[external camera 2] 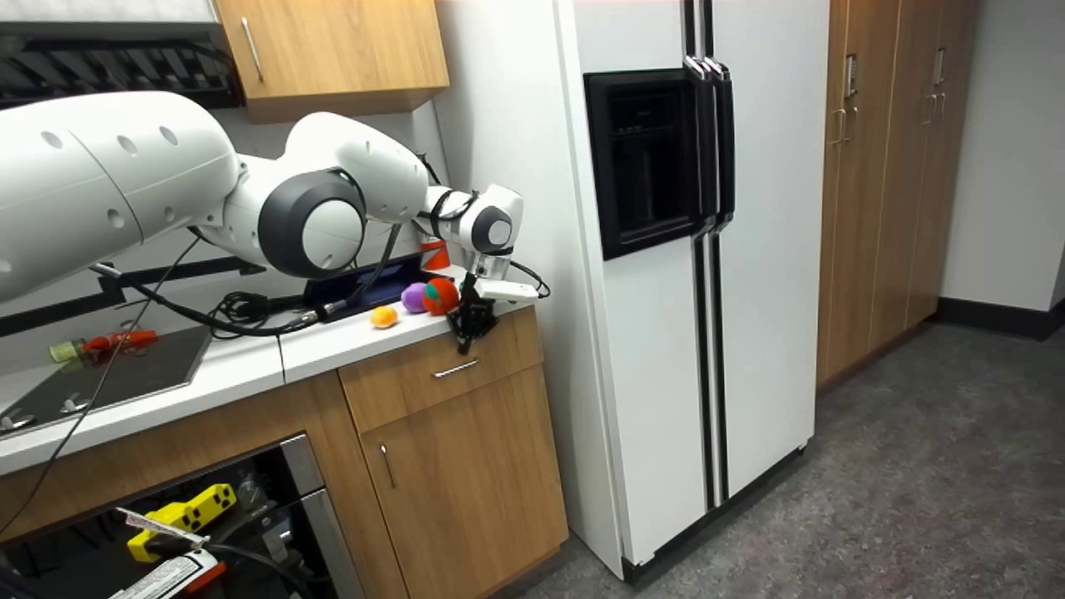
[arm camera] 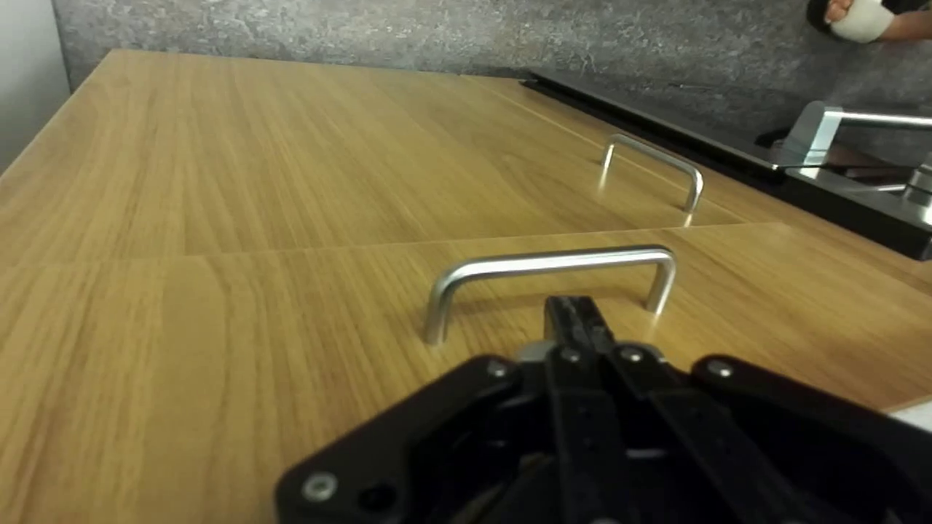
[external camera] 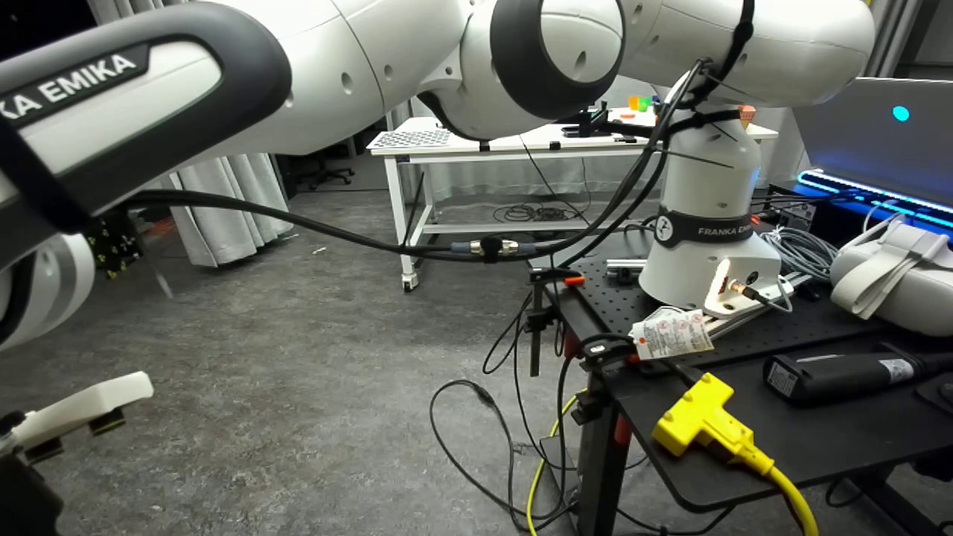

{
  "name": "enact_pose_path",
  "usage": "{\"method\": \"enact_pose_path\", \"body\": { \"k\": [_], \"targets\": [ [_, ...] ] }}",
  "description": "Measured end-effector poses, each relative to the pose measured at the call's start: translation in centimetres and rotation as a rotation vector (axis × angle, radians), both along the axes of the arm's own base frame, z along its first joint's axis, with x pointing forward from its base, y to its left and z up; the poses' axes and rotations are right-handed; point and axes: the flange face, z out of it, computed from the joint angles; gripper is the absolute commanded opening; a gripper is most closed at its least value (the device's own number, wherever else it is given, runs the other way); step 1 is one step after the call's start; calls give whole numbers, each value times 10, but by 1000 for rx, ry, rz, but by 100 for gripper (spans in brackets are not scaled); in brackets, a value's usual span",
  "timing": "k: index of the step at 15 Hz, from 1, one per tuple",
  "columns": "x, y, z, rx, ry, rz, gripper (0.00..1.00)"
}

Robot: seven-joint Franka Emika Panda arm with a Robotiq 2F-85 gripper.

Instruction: Close the open drawer below the plushies

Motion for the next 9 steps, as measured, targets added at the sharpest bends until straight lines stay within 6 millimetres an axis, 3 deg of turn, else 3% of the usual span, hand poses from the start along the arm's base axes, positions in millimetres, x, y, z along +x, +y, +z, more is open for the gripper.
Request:
{"method": "enact_pose_path", "body": {
  "k": [9],
  "targets": [
    [5,-4,4,3,-46,40,0]
  ]
}}
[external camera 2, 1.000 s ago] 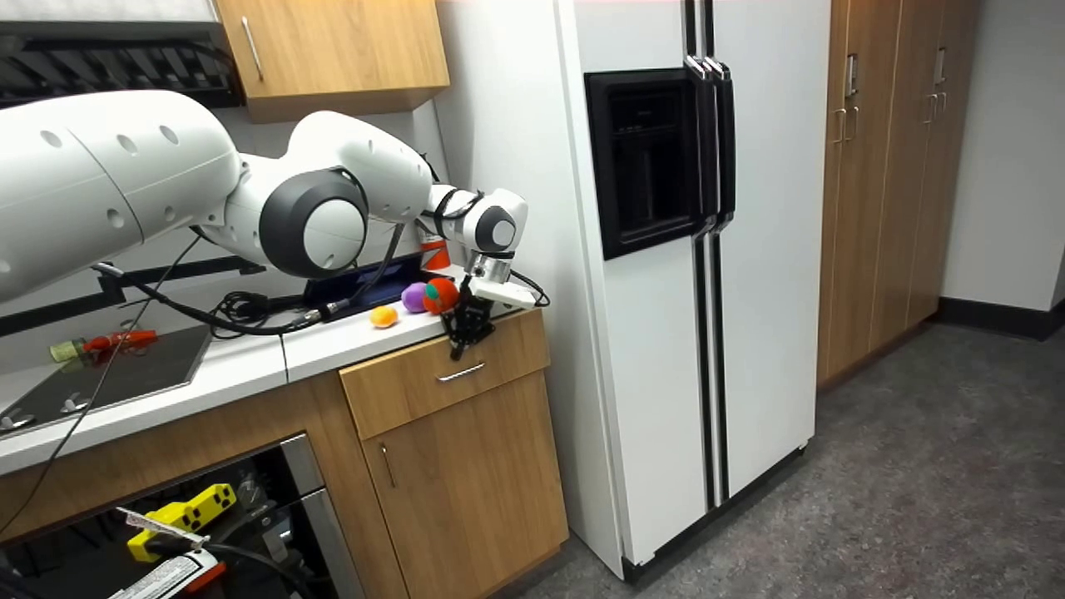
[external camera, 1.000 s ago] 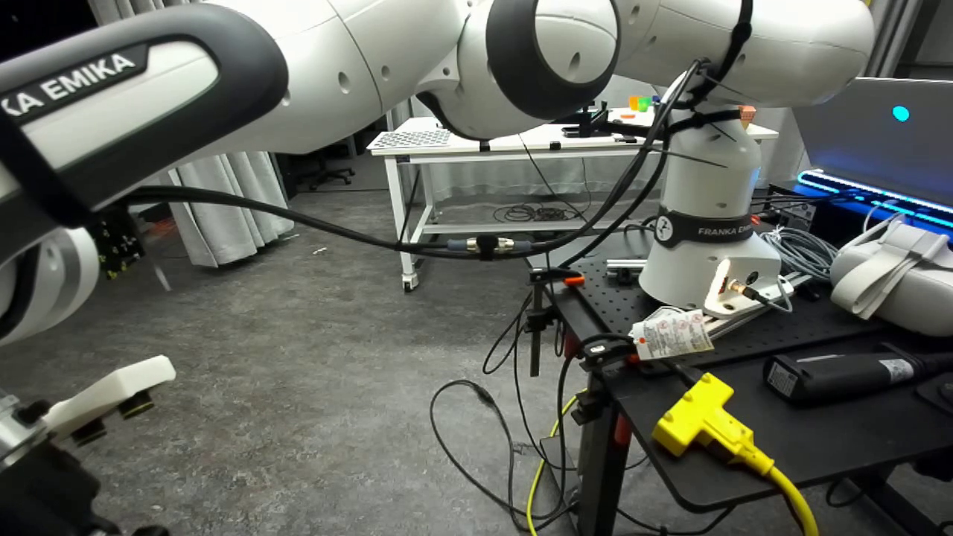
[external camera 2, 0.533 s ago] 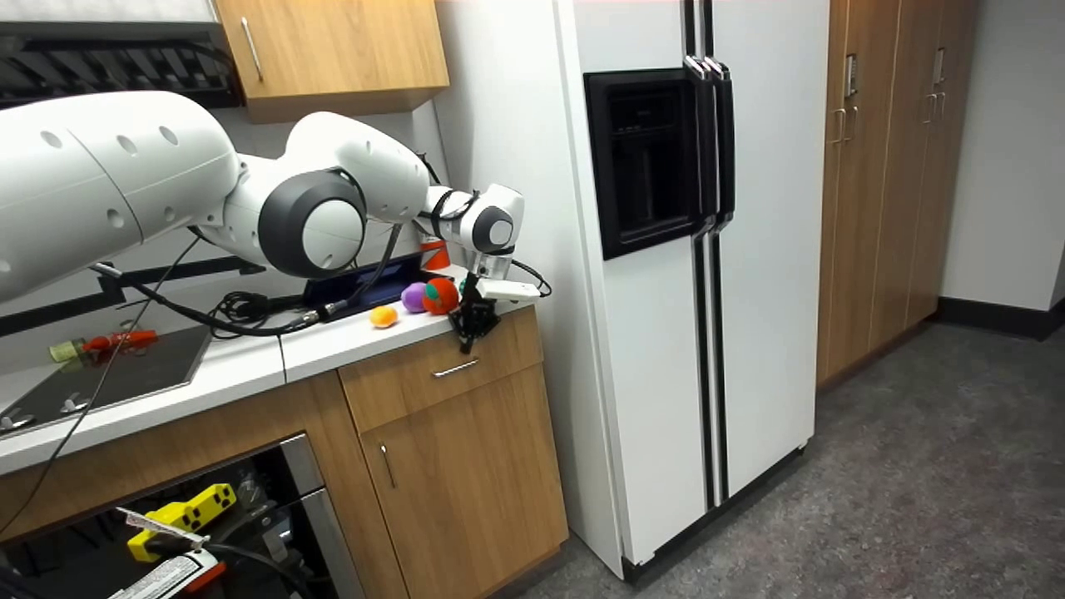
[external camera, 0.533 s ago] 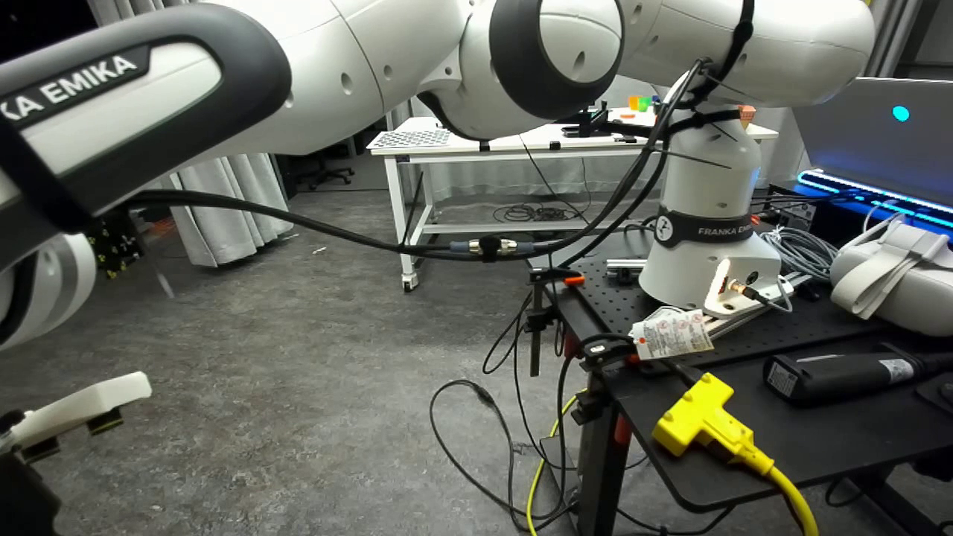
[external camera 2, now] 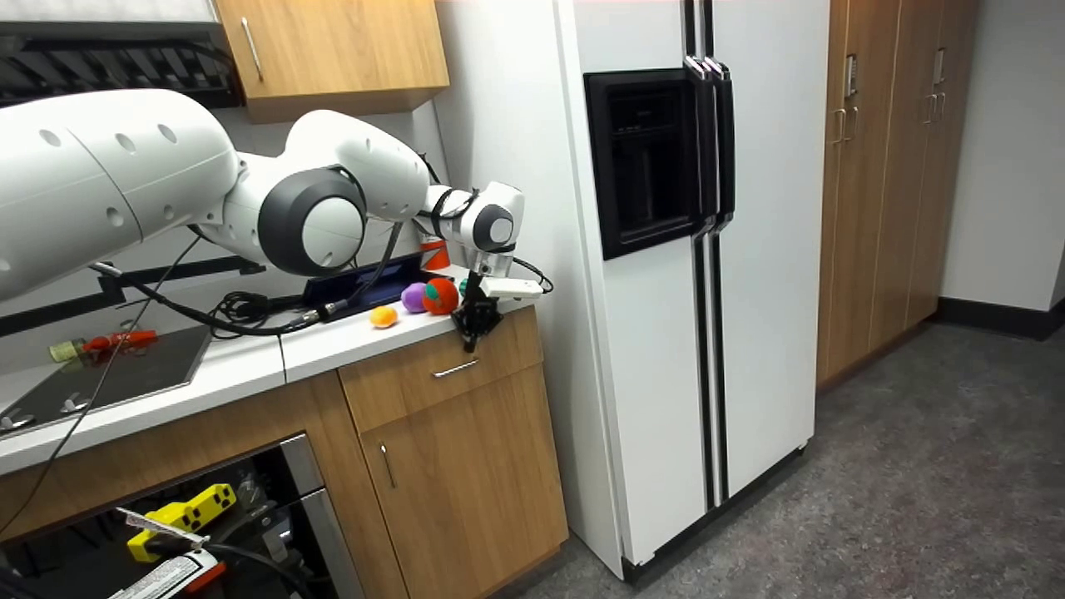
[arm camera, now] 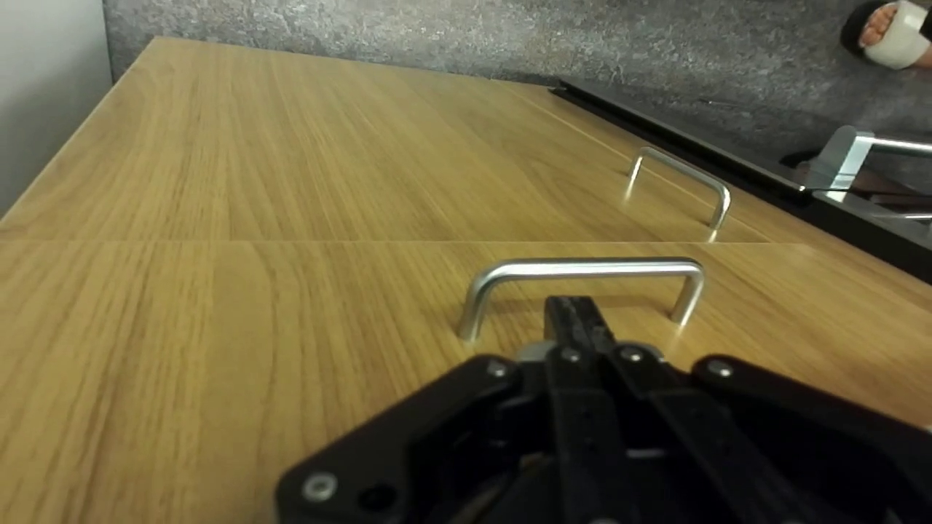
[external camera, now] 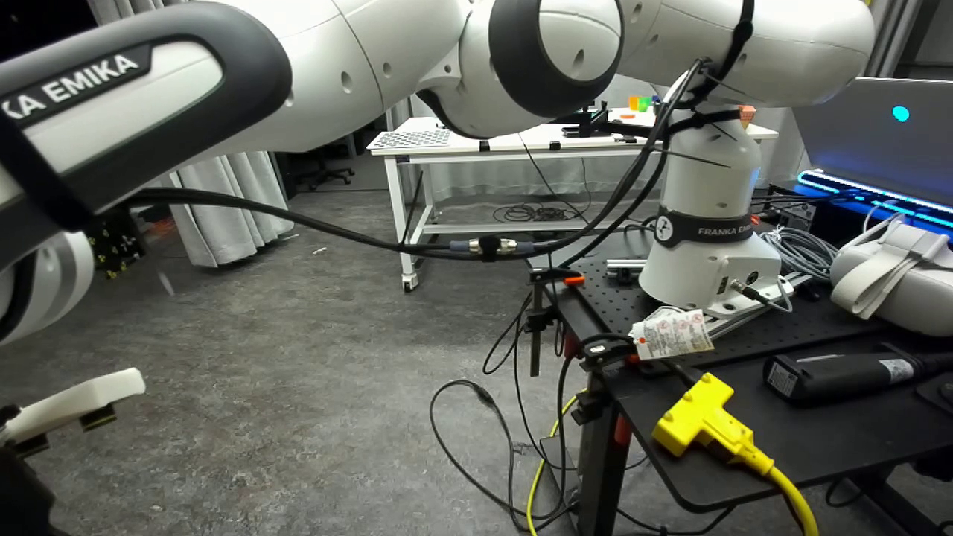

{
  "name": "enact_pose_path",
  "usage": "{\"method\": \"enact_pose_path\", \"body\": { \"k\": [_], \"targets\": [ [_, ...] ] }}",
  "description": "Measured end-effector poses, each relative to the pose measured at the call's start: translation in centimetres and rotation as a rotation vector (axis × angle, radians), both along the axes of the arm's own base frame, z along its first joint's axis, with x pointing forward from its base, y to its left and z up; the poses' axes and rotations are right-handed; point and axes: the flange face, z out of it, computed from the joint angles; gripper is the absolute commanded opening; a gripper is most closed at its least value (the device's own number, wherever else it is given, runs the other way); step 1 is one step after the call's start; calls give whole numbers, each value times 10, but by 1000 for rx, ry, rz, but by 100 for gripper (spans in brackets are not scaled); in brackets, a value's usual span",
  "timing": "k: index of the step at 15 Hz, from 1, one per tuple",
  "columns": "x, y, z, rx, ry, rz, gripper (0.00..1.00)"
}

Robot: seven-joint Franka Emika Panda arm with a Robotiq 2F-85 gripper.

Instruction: Close the open drawer below the plushies

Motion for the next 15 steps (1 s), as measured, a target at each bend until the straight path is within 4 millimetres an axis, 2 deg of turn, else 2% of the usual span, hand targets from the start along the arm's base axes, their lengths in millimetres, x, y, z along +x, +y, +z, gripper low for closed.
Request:
{"method": "enact_pose_path", "body": {
  "k": [7,15],
  "targets": [
    [-14,12,21,-80,46,35,1],
    [-18,15,25,-90,53,42,1]
  ]
}}
